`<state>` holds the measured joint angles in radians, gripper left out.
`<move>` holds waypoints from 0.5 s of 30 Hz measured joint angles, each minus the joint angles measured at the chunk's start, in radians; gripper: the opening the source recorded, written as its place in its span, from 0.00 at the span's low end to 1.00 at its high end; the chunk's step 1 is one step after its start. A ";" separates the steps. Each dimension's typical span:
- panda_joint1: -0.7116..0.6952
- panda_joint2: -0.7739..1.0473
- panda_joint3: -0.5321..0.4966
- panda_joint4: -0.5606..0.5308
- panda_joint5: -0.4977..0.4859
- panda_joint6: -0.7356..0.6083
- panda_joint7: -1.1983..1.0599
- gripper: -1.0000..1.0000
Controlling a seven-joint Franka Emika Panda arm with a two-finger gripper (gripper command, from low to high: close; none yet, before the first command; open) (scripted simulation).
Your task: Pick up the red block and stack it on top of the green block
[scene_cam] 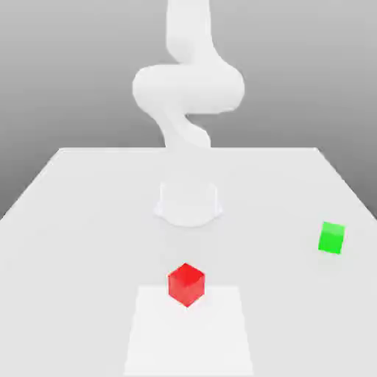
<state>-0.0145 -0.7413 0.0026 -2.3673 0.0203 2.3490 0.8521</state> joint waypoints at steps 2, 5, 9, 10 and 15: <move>-0.014 0.058 0.007 -0.064 0.018 0.048 0.052 0.50; -0.032 0.143 0.022 -0.159 0.039 0.117 0.133 0.50; -0.061 0.255 0.057 -0.289 0.064 0.210 0.248 0.50; -0.065 0.285 0.065 -0.322 0.066 0.234 0.281 0.50; -0.110 0.452 0.128 -0.501 0.067 0.369 0.472 0.50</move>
<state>-0.1245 -0.2898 0.1301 -2.8688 0.0876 2.7181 1.3238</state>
